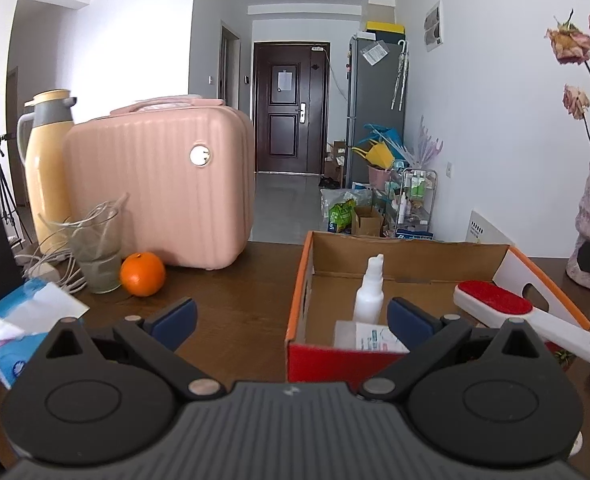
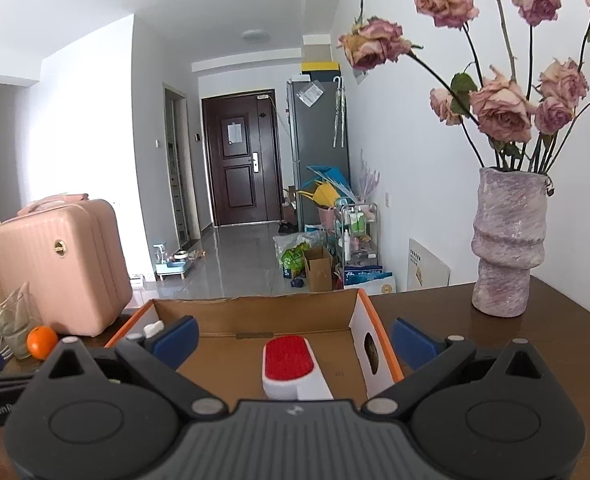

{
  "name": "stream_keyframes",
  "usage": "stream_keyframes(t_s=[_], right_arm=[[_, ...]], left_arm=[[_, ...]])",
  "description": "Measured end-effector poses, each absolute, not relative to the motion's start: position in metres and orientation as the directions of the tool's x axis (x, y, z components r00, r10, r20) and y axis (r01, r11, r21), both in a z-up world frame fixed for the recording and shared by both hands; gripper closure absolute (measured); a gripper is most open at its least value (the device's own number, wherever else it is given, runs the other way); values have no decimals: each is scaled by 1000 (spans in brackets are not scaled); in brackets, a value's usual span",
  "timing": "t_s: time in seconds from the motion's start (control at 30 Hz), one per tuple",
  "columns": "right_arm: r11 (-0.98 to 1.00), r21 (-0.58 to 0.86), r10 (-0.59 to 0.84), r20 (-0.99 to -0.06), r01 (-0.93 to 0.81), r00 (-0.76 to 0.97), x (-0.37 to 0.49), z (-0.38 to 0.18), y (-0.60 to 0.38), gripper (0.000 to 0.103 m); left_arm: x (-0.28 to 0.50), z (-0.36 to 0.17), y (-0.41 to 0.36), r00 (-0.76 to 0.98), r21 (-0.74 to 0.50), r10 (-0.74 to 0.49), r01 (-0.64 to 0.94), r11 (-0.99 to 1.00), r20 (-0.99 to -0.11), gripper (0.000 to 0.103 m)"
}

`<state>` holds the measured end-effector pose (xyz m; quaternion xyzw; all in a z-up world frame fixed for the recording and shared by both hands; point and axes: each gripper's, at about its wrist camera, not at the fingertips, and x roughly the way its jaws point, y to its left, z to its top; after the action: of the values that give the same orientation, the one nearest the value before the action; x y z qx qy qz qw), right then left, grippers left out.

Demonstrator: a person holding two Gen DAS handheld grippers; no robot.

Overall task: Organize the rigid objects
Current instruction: 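Withdraw both tools from the box back over the table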

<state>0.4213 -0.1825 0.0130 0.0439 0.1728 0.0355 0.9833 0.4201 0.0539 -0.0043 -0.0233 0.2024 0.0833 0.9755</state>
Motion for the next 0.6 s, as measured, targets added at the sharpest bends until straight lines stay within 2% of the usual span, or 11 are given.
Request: stream_keyframes(t_s=[0.6], right_arm=[[993,70,111,-363,-91,925,333,-9,-176,0]], left_arm=[[330,-13,64,906,-23,128,-149,989,-403,0]])
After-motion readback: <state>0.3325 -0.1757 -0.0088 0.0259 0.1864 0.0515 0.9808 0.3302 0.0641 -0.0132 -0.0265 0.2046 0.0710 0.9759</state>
